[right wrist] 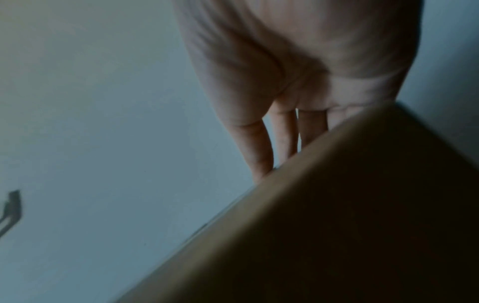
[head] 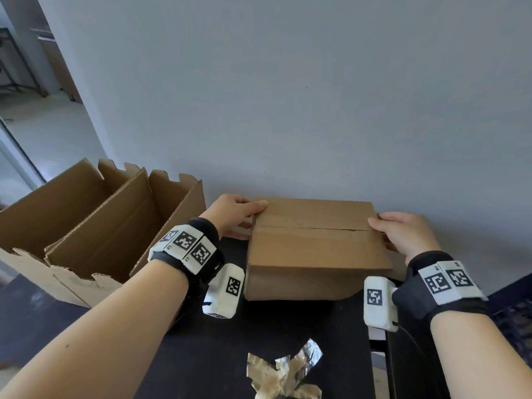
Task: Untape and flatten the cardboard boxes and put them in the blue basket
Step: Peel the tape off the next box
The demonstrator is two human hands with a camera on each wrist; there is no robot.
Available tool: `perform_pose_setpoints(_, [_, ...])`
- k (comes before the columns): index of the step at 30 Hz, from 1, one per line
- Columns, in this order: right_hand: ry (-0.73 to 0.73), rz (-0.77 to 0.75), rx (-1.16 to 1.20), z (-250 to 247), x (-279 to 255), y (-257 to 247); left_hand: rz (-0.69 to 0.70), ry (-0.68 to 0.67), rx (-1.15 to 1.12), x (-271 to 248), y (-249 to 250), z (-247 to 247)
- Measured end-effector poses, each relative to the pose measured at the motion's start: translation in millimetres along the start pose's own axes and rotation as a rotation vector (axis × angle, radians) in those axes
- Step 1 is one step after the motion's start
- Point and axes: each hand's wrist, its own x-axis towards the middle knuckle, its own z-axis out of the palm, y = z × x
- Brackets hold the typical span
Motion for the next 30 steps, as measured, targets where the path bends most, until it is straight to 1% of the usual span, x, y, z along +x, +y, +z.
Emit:
perform_pose_setpoints(3, [-0.031, 0.057, -0.098, 9.8, 1.5, -0.9, -0.034, -0.051, 0.002, 2.1, -9.1, -6.5])
perform_pose_setpoints(6, [-0.006, 0.09, -0.116, 17.8, 2.9, 1.8, -0.044, -0.083, -0.035, 6.9, -20.6, -10.8])
perform_pose_setpoints(10, [0.027, 0.11, -0.157, 18.9, 0.5, 0.2, -0.009, -0.112, 0.001, 12.4, -23.6, -16.2])
perform_pose_setpoints(13, [0.058, 0.111, -0.237, 21.2, -3.4, -1.8, 0.015, -0.109, 0.043, 17.7, -22.9, -18.6])
perform_pose_setpoints(15, [0.089, 0.061, -0.343, 25.2, -4.8, -7.4, 0.014, -0.103, 0.036, 20.0, -25.3, -19.6])
perform_pose_setpoints(16, [0.108, 0.01, -0.399, 28.8, -7.1, -13.8, 0.01, -0.099, 0.02, 20.9, -27.5, -19.9])
perform_pose_setpoints(19, [0.143, -0.198, -0.465, 50.3, -20.8, -47.7, -0.006, -0.062, -0.061, 25.1, -35.6, -19.7])
perform_pose_setpoints(20, [0.112, -0.263, -0.446, 60.9, -25.3, -60.3, -0.011, -0.046, -0.089, 26.2, -38.2, -19.1])
perform_pose_setpoints(22, [-0.049, -0.333, -0.42, 86.2, -32.5, -80.9, -0.014, -0.029, -0.129, 28.1, -42.5, -17.7])
perform_pose_setpoints(24, [-0.235, -0.321, -0.458, 111.0, -36.4, -90.3, -0.012, -0.027, -0.152, 29.1, -45.9, -16.3])
perform_pose_setpoints(25, [-0.288, -0.306, -0.477, 120.4, -36.6, -90.9, -0.007, -0.025, -0.158, 29.3, -46.6, -15.9])
perform_pose_setpoints(27, [-0.325, -0.278, -0.517, 130.7, -34.0, -86.9, 0.003, -0.01, -0.168, 29.7, -46.8, -15.3])
perform_pose_setpoints(30, [-0.364, -0.239, -0.572, 132.0, -32.4, -80.0, -0.004, 0.008, -0.206, 28.4, -45.1, -15.3])
